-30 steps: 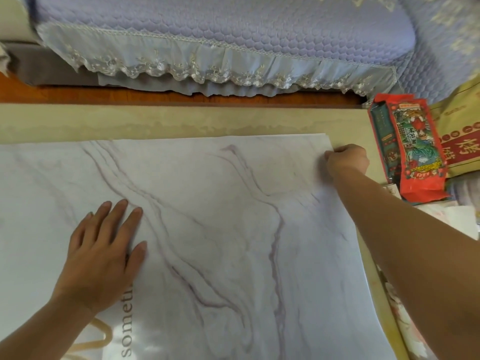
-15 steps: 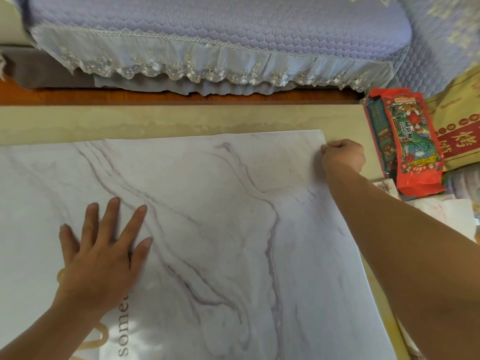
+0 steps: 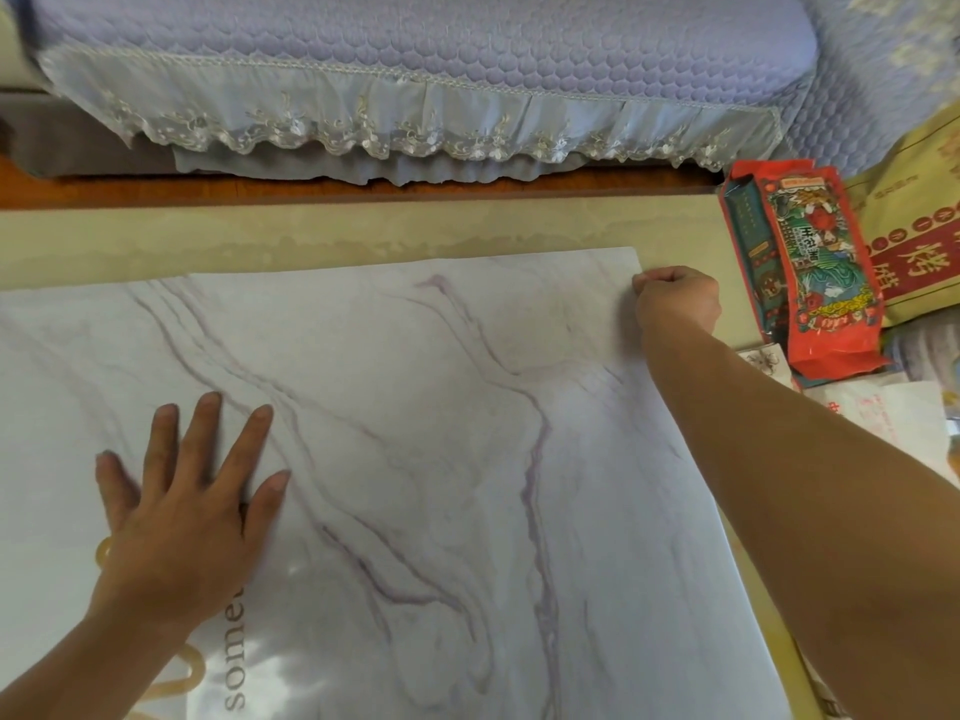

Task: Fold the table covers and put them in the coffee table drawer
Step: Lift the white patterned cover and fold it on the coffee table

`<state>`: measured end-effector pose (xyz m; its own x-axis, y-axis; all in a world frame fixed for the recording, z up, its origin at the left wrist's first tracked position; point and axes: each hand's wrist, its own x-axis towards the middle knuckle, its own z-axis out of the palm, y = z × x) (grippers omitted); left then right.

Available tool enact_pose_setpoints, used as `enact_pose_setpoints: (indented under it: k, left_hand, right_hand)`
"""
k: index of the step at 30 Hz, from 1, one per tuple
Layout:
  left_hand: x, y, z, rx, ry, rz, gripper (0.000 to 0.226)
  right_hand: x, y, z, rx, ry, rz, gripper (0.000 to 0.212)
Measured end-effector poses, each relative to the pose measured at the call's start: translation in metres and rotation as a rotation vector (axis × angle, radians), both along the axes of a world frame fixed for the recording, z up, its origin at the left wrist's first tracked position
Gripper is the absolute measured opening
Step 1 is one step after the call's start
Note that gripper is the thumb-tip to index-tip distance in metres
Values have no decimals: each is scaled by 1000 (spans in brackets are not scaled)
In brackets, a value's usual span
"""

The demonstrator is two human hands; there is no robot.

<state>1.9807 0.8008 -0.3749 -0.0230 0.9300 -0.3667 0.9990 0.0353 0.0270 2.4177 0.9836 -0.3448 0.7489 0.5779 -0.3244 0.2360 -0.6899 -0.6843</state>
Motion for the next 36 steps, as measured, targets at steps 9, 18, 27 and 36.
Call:
enact_pose_setpoints:
  k: [9, 18, 27, 36]
  left_hand:
    - [1, 0, 0, -37, 10, 5, 66]
    - [7, 13, 11, -187, 9, 59, 64]
    - [-13, 8, 14, -189, -231, -18, 67]
    - [-173, -251, 39, 123, -199, -18, 58]
  right_hand:
    - [4, 1, -4, -26, -32, 40, 12]
    - [-162, -152, -13, 259, -532, 1011, 45]
    - [-281, -284, -33, -9, -579, 1204, 53]
    - [-295, -292, -34, -20, -803, 1166, 53]
